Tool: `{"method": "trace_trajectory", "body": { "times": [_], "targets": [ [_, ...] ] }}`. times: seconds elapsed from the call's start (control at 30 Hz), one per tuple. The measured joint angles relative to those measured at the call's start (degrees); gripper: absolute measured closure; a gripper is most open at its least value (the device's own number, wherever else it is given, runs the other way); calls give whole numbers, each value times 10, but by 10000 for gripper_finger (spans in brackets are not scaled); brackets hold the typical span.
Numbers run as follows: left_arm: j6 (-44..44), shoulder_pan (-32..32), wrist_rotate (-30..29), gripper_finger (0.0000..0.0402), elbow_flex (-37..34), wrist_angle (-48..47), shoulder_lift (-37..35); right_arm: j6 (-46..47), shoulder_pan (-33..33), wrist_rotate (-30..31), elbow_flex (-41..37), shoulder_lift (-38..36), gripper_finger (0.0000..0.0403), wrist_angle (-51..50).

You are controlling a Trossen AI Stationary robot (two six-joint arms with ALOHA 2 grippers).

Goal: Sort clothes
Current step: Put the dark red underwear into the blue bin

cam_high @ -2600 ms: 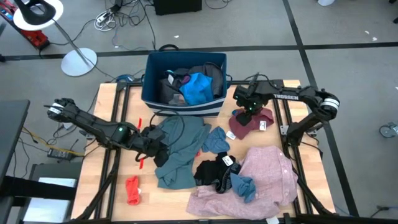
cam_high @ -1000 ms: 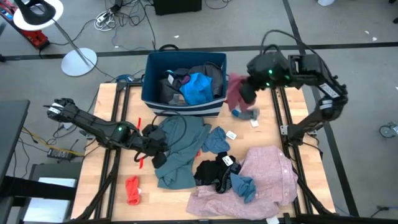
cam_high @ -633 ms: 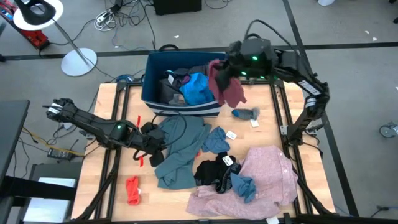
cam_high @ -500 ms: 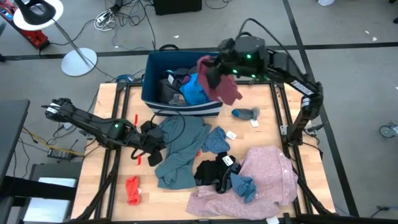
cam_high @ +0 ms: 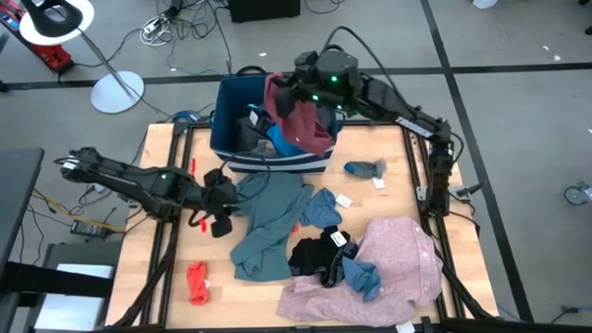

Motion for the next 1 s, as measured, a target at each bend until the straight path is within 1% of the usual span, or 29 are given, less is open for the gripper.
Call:
{"method": "trace_trajectory", "body": {
  "times": [0.17, 0.3, 0.37, 0.47, 0.67, 0.77, 1.0],
  "targets": [
    [30, 11, 5, 291, -3, -3, -19, 3, -8, -7, 0, 26, 403, 85],
    [45, 16, 14, 291, -3, -3, -25, 13, -17, -10, 0, 33, 403, 83],
    [47, 16, 15, 291, -3, -3, -27, 15, -23, -10, 0, 33, 403, 46],
    [59, 18, 18, 291, -3, -3, -27, 43, -31, -10, -5, 40, 403, -15],
    [82, 34, 30, 291, -3, -2, -26, 119, -43, -10, -30, 57, 402, -185],
    [99, 50, 53, 291, -3, 1, -28, 141, -47, -11, -52, 64, 402, -225],
    [136, 92, 109, 291, -3, 34, -29, 161, -48, -20, -109, 64, 398, -221]
  ]
}}
